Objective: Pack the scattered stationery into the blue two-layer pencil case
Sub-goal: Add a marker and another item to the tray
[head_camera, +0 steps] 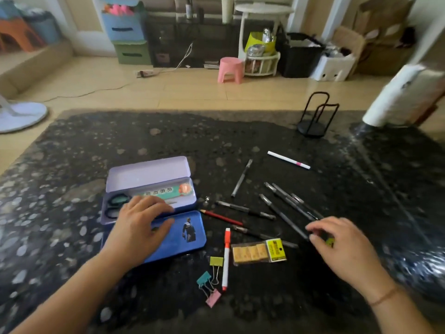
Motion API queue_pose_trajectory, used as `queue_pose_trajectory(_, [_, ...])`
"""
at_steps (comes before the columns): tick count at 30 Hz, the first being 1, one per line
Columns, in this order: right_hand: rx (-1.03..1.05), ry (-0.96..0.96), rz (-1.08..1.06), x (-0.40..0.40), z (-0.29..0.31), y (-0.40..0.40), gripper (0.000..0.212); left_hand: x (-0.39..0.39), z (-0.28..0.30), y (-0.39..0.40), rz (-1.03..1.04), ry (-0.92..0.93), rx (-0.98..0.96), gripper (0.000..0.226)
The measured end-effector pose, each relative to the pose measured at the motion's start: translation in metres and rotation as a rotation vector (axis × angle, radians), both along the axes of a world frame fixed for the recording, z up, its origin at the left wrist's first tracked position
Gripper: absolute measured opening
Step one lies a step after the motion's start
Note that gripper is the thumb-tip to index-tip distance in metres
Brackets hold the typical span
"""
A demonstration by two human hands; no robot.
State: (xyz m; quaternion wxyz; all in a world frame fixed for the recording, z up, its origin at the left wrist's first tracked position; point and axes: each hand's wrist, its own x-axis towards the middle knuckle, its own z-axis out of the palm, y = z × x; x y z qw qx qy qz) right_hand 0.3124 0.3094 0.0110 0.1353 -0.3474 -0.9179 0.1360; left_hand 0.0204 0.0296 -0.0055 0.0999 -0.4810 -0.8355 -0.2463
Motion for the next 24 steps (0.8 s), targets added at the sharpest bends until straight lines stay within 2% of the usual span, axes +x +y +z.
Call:
queue_pose_trajectory(3, [-0.084, -0.122, -0.012, 0.004, -0.005, -0.003, 0.011, 0.051, 0.006, 0.048, -0.204, 0.011, -0.071, 0.027])
queue_pose_trajectory(5, [-0.062, -0.074, -0.014, 0.007, -0.006, -0.005, 0.013, 0.069, 0.006, 0.073, -0.288, -0.006, -0.116, 0.021])
queue_pose_trajectory(9, [-0.078, -0.001, 0.189, 0.003, -0.007, -0.030, 0.013, 0.063, 0.006, 0.087, -0.491, -0.079, -0.347, 0.044])
queue_pose_trajectory(12, [-0.057, 0.071, 0.304, -0.008, -0.009, -0.055, 0.014, 0.057, 0.005, 0.078, -0.551, 0.005, -0.447, 0.034])
queue_pose_trajectory(16, [-0.033, 0.084, 0.464, -0.030, -0.018, -0.088, 0.023, 0.060, 0.004, 0.077, -0.555, 0.150, -0.397, 0.013])
queue_pose_trajectory(19, [-0.020, 0.077, 0.434, -0.042, -0.027, -0.102, 0.027, 0.059, 0.003, 0.073, -0.499, 0.196, -0.355, 0.013])
queue_pose_trajectory(24, [-0.010, 0.197, 0.330, -0.058, -0.024, -0.110, 0.014, 0.054, 0.007, 0.046, -0.393, 0.034, -0.180, 0.012])
